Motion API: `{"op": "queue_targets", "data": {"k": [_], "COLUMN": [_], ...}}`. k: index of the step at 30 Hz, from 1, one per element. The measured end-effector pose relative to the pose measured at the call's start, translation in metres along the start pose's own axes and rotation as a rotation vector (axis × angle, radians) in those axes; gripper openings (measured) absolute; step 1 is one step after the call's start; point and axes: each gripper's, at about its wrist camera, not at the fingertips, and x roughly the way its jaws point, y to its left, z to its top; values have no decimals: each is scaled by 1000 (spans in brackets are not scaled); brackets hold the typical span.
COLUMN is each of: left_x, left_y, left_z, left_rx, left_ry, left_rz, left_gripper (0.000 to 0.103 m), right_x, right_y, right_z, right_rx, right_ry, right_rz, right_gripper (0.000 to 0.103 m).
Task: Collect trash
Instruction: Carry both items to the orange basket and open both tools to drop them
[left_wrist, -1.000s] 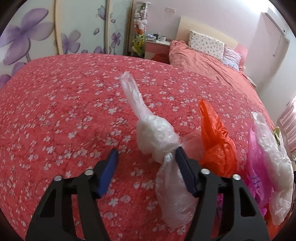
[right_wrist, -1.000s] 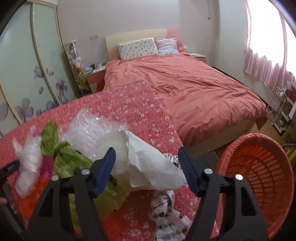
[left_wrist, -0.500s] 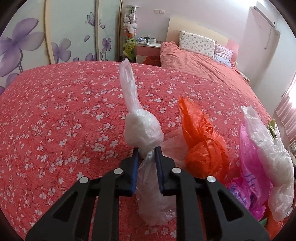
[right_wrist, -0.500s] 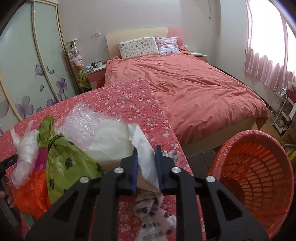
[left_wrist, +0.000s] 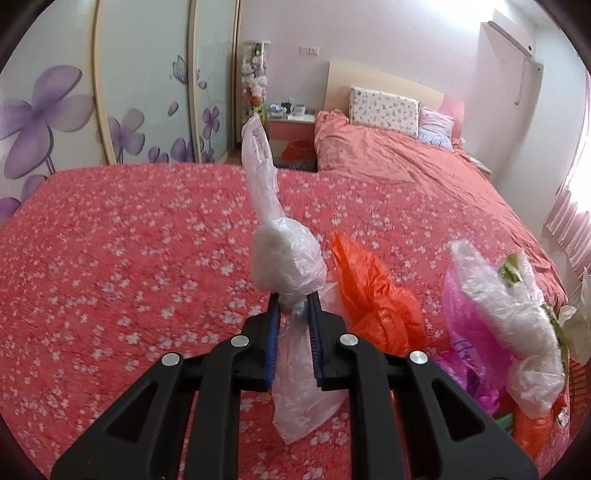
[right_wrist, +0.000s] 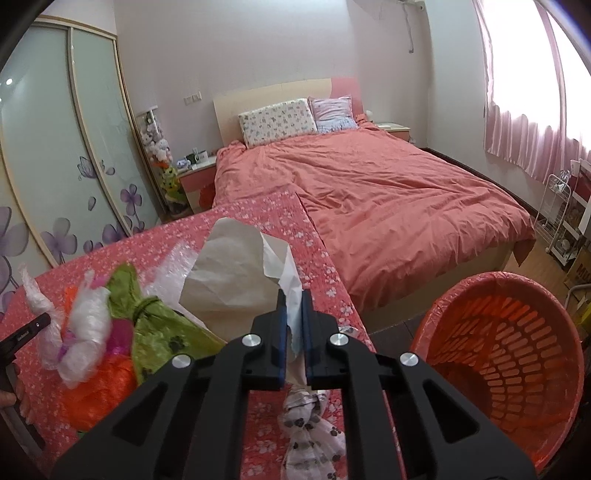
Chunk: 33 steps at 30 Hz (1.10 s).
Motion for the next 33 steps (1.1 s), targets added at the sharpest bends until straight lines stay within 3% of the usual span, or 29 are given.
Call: {"op": "queue_targets", "data": {"k": [15,23,33], "left_x": [-63,-100,-128], "left_y": [1,-43,-131], "left_z": [16,11,-18], "left_rx": [16,88,210], "left_ry": [-114,-145,-128], "left_rz": [-38,-130,-319], "left_gripper": [15,15,15], "right_x": [-55,-93,-117], "right_y": [5,-14,-63], "right_z": [16,9,-7], "right_rx": [3,16,65], "right_ry": [-98,-138,-141], "right_rz": [24,-6,-76], "right_gripper": [8,8,8]}}
